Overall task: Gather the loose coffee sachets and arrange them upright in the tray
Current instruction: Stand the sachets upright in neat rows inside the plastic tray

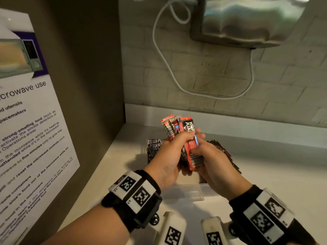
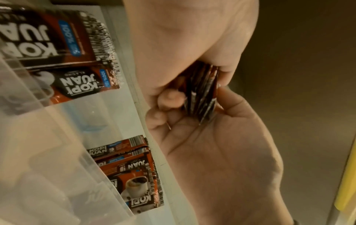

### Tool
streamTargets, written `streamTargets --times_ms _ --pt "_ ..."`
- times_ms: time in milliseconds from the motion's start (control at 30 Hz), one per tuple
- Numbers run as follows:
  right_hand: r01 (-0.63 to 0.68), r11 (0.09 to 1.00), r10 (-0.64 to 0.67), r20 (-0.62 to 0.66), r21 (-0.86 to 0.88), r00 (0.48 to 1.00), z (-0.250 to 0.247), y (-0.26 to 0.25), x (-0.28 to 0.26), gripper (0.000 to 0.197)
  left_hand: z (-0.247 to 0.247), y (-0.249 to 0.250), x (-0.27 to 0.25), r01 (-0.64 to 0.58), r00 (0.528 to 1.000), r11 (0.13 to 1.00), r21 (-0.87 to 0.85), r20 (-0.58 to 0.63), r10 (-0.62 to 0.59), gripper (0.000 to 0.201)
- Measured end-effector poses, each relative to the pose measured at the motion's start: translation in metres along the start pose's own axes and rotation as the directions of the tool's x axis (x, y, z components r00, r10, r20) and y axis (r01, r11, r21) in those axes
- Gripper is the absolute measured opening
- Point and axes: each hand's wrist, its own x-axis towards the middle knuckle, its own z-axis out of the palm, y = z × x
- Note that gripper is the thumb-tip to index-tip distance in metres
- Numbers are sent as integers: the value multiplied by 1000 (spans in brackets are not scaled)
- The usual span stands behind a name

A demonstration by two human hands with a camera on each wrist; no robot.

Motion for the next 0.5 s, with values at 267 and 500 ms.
streamTargets --times_ms 267,500 --pt "18 927 -110 -225 -375 968 4 9 9 30 -27 7 -8 -2 995 998 -65 -95 -4 23" --pt "225 953 -277 -273 -205 921 6 3 14 21 -37 11 -16 34 999 999 -12 -21 -34 41"
